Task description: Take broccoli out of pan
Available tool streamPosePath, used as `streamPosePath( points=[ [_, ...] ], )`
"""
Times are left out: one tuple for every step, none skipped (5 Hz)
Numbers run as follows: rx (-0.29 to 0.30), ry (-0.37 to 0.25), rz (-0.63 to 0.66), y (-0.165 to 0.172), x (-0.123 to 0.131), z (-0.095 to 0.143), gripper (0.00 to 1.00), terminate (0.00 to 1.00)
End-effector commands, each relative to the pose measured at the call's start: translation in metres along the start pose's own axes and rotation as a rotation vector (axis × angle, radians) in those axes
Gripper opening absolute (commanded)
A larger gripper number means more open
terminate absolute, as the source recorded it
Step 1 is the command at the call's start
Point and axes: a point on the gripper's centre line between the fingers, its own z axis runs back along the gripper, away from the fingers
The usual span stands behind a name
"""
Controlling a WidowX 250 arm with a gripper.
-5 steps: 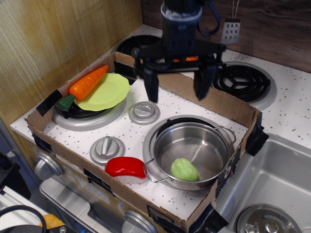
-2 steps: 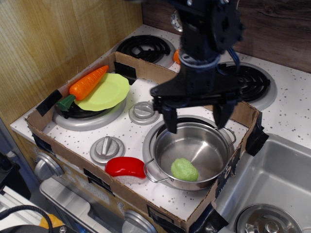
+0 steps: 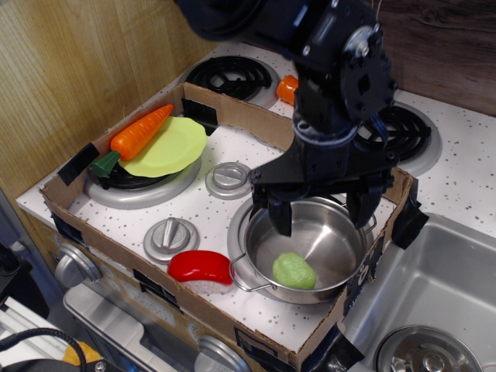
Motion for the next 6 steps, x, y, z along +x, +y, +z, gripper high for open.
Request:
streamPosePath(
  points=[
    [-0.025, 0.008, 0.003, 0.001, 0.005, 0.000, 1.00, 0.00],
    [-0.013, 0.022, 0.002, 0.009, 0.003, -0.004, 1.00, 0.00],
    [0.035, 0.048, -0.016, 0.014, 0.007, -0.006, 1.00, 0.00],
    [0.035, 0.061, 0.004, 0.018, 0.003, -0.011, 1.00, 0.00],
    [0.007, 0.066, 0.036, 0.018, -0.005, -0.018, 1.00, 0.00],
    [-0.014, 0.077, 0.052, 0.017, -0.009, -0.021, 1.00, 0.00]
  ],
)
